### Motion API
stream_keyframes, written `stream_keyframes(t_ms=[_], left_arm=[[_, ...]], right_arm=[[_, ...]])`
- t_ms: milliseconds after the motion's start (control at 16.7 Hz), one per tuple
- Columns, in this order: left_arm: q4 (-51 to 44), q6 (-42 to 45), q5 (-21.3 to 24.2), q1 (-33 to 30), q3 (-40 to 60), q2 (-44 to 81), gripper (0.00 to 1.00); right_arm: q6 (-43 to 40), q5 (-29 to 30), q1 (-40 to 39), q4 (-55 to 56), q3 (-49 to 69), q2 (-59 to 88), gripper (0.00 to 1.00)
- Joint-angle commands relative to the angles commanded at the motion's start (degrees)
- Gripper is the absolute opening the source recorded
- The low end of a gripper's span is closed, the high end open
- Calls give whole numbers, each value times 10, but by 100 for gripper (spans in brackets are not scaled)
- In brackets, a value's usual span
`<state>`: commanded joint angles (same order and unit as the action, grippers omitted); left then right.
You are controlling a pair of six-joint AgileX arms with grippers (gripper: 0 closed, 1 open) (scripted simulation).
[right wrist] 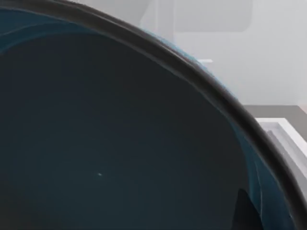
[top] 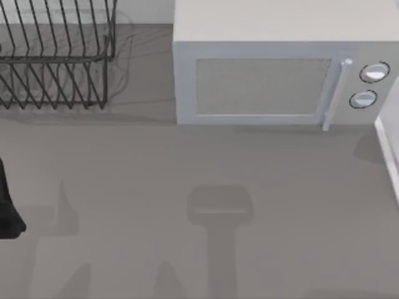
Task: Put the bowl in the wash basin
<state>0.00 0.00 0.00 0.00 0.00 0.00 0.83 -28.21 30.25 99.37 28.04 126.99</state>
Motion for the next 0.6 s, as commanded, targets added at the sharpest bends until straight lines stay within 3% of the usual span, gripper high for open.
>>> stream_keyframes(t_ms=[540,600], left_arm=[[0,0,0,0,0,0,100],[0,0,0,0,0,0,100]], right_arm=[[0,0,0,0,0,0,98],[0,0,0,0,0,0,100]])
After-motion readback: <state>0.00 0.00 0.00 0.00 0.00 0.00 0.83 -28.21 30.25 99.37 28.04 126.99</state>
